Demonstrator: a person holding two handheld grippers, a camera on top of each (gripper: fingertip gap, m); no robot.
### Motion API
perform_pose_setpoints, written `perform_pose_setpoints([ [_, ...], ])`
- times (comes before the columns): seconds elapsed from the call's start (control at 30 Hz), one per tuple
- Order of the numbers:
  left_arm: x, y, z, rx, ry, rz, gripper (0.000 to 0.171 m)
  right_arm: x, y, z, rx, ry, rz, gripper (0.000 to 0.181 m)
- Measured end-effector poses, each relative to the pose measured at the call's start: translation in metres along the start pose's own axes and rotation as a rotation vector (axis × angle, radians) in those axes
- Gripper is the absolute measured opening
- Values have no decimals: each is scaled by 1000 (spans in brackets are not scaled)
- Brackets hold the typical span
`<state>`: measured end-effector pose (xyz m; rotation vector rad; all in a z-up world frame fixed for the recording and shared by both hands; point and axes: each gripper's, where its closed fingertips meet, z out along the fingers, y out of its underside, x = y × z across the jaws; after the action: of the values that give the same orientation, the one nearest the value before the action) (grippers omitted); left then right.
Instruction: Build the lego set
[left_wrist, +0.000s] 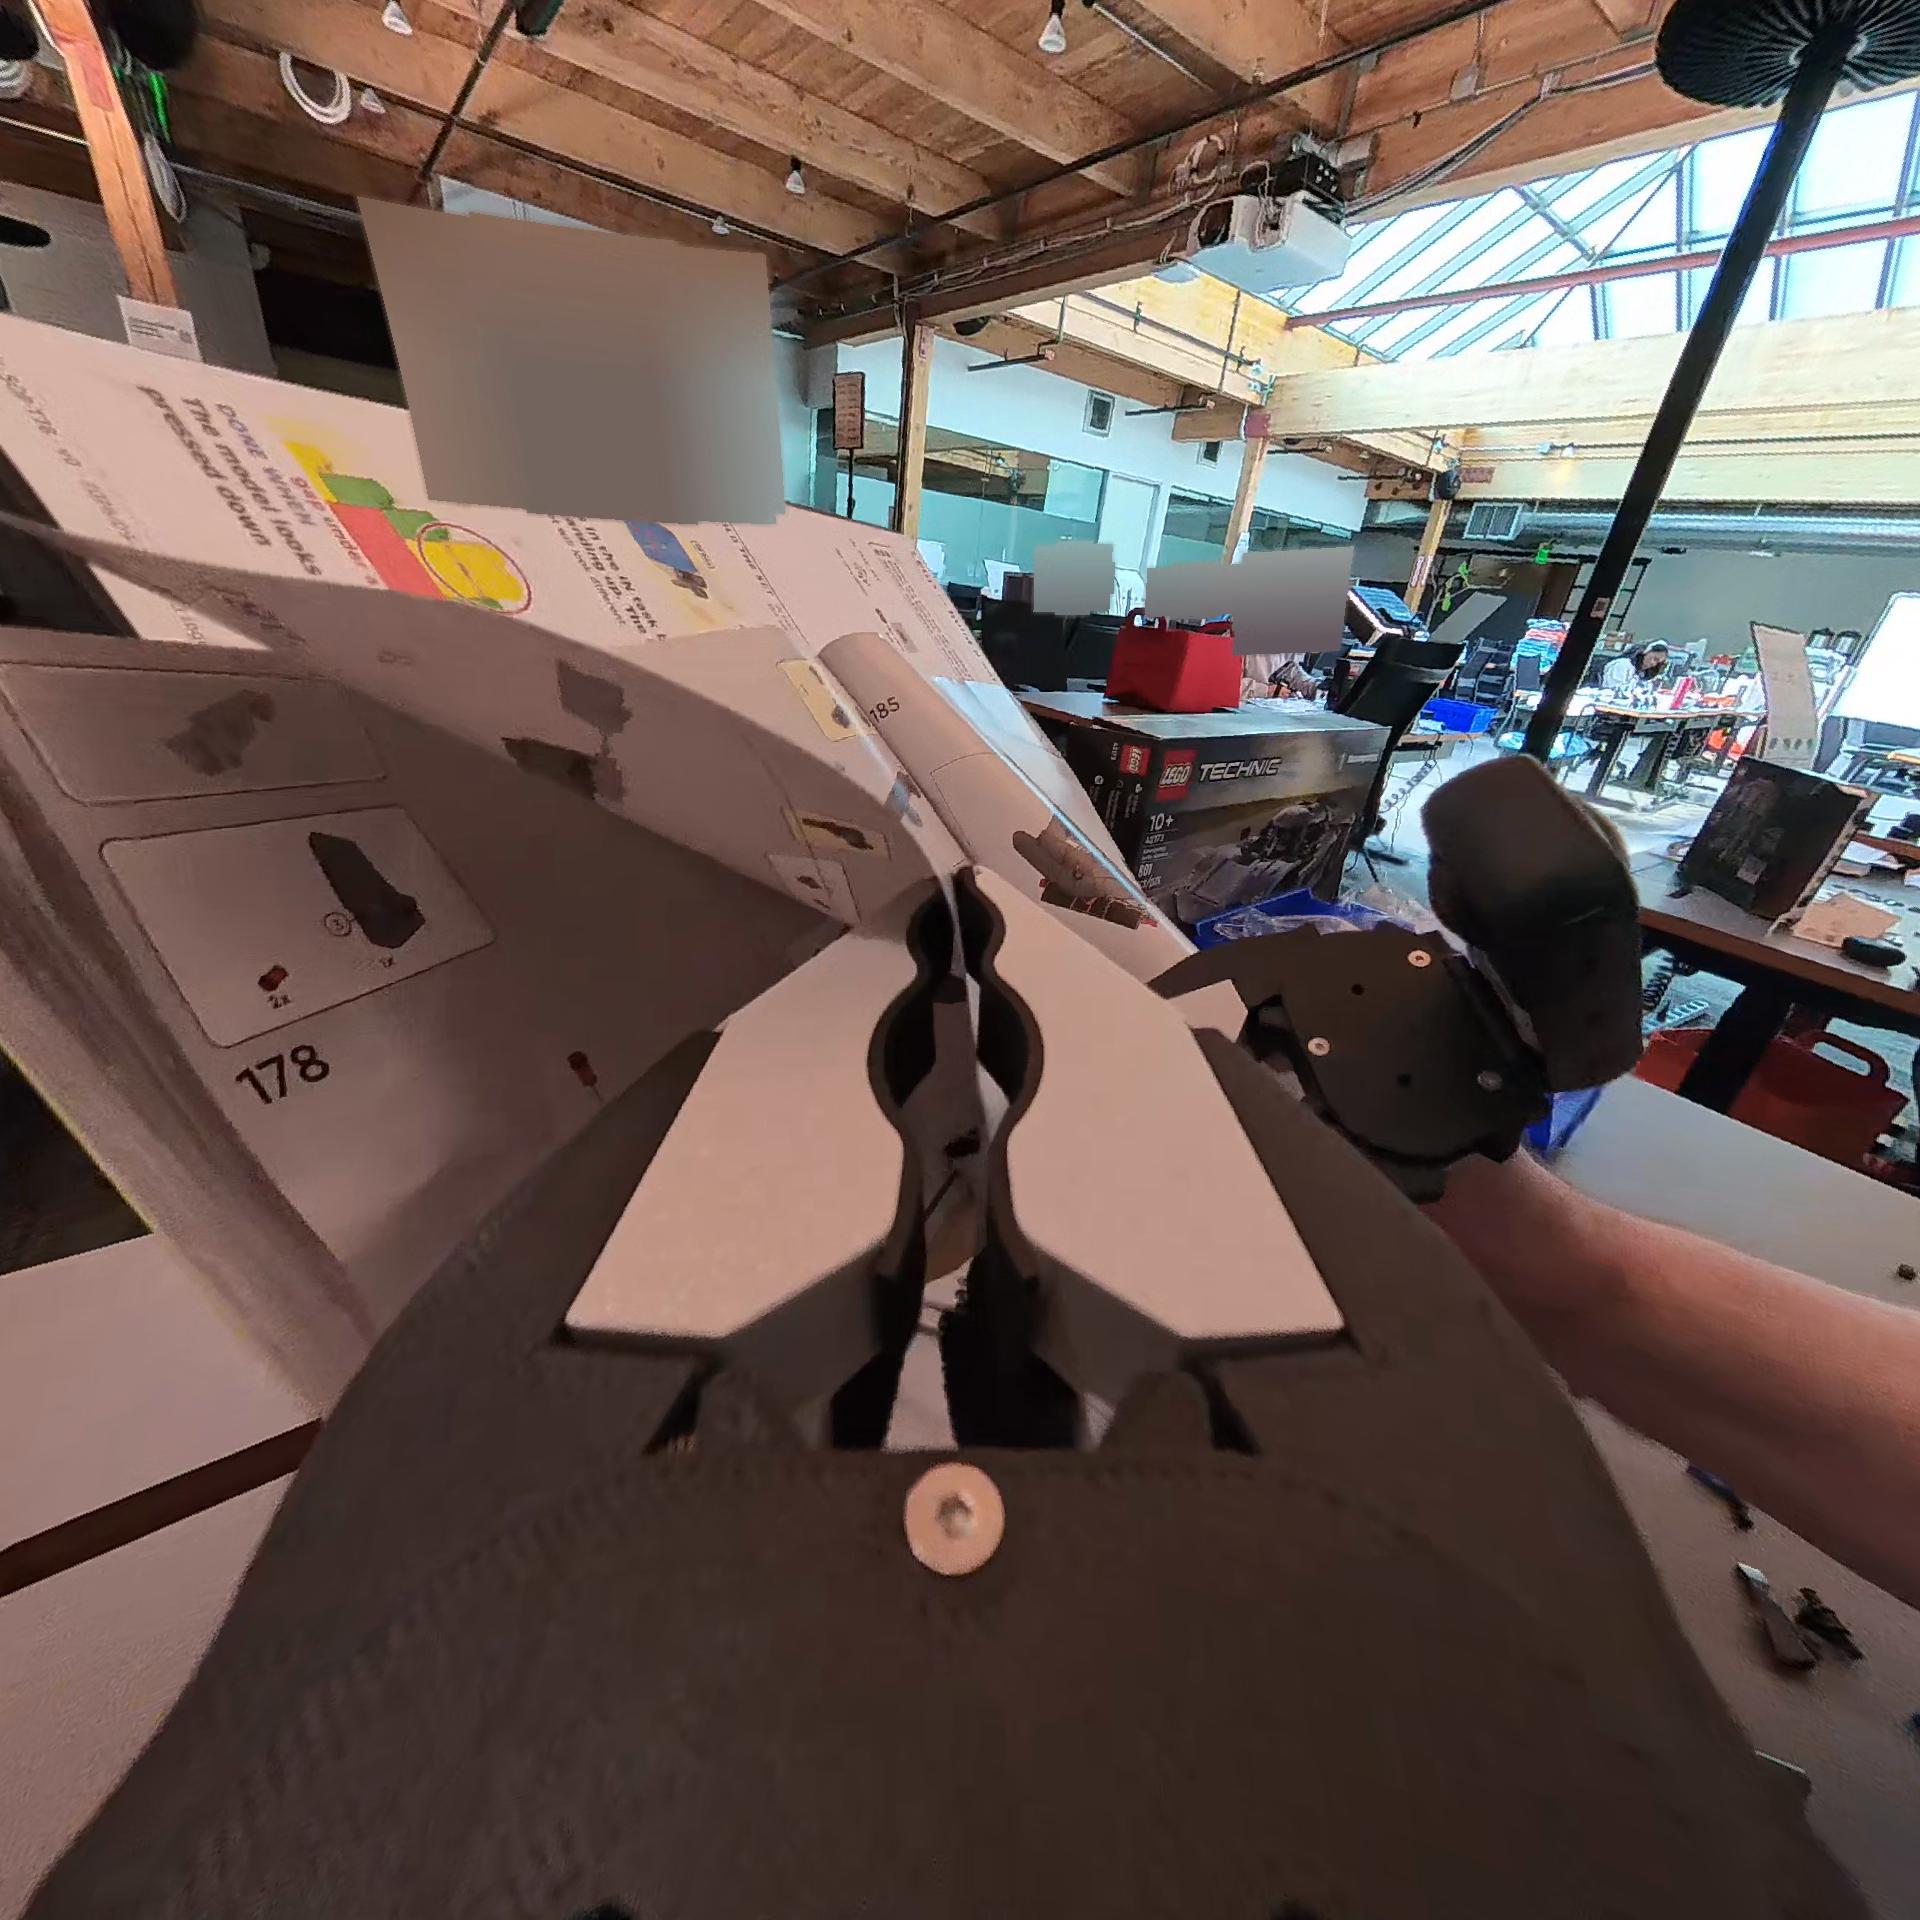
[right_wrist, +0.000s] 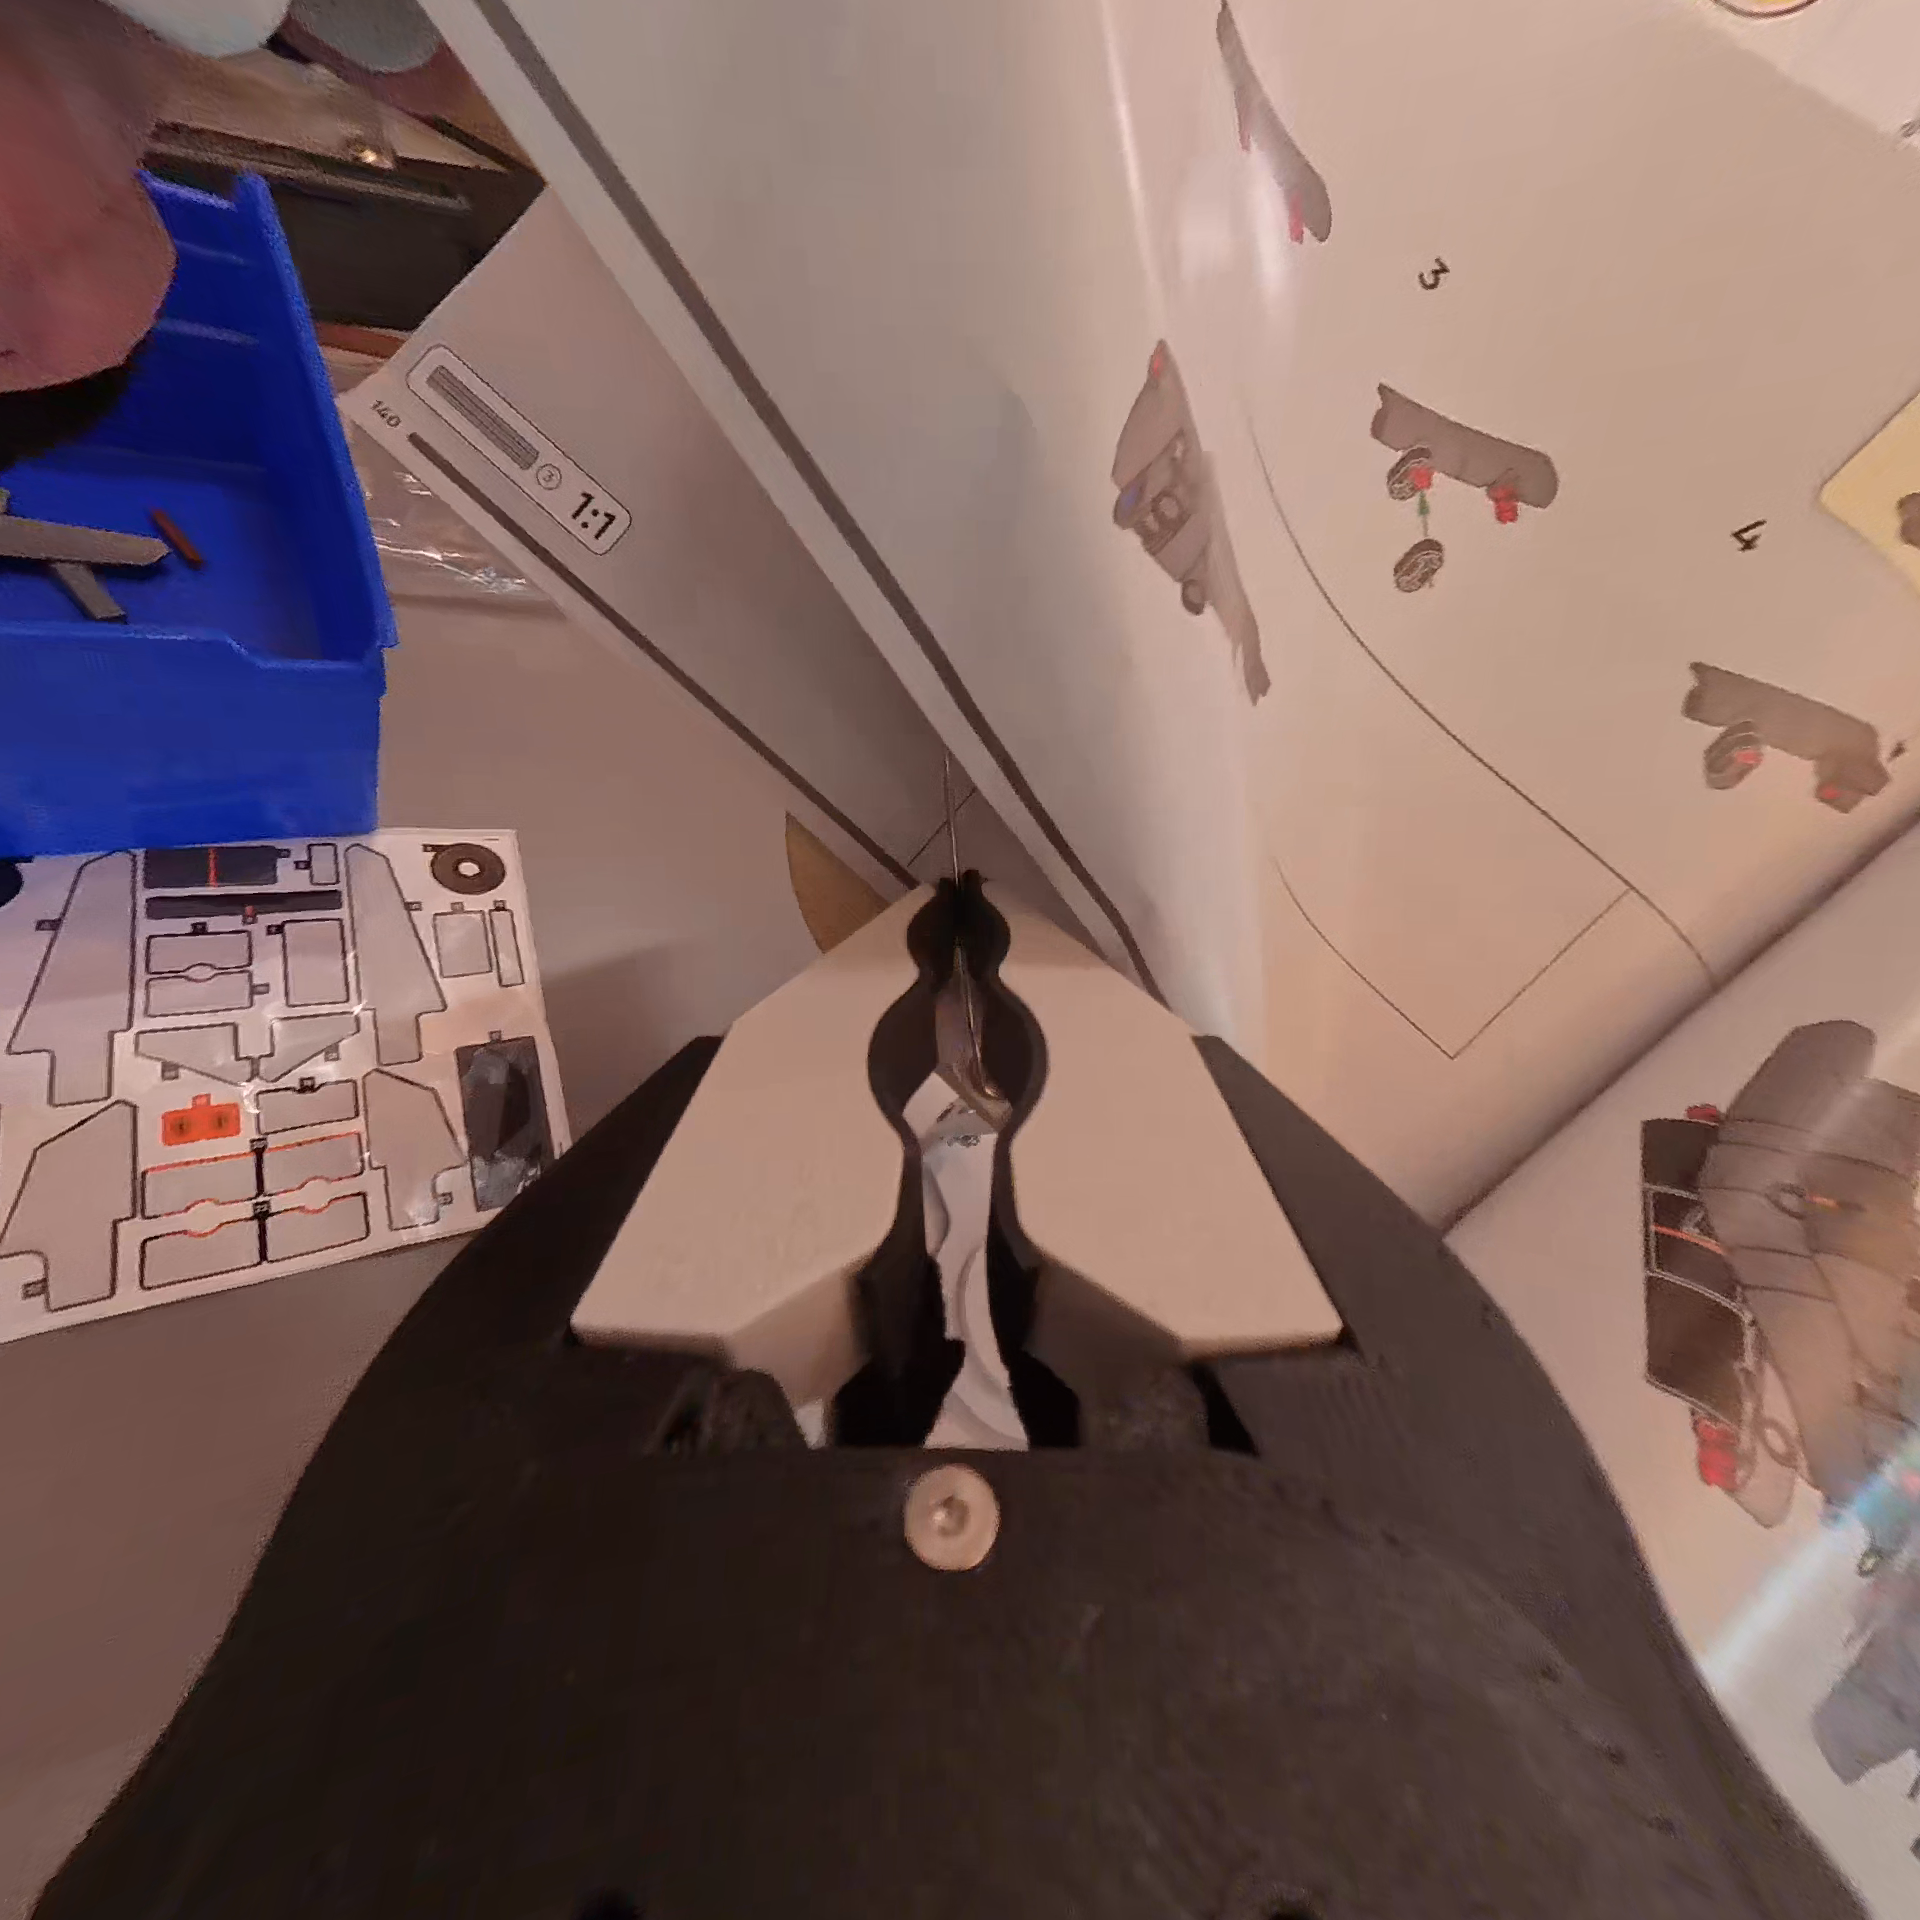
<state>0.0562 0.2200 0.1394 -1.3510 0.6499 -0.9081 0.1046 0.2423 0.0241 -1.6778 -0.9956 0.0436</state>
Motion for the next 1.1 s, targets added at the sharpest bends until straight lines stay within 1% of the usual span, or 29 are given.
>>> perform_pose_setpoints([
  [0.03,-2,1,-1,-4,-6,1,0,-1,0,-1,-4,-20,-1,0],
  [0.13,-7,3,0,-5,-9,-11,0,-7,2,-2,-11,-46,-79,0],
  [0.27,-23,7,5,-34,-74,0,0,-9,2,-5,17,-73,-111,0],
  [0.37,-35,20,4,-77,-157,25,0,-8,1,-7,45,-70,-132,0],
  [0.57,-48,37,4,-70,-200,21,0,-9,1,-14,116,-114,-134,0],
  [0.8,-56,47,7,-77,-231,29,0,-9,0,-20,204,-164,-75,0],
  [0.93,-57,49,7,-71,-238,46,0,-6,-2,-23,263,-185,23,0],
  [1.1,-57,50,7,-74,-246,69,0,-1,-3,-23,301,-184,112,0],
])
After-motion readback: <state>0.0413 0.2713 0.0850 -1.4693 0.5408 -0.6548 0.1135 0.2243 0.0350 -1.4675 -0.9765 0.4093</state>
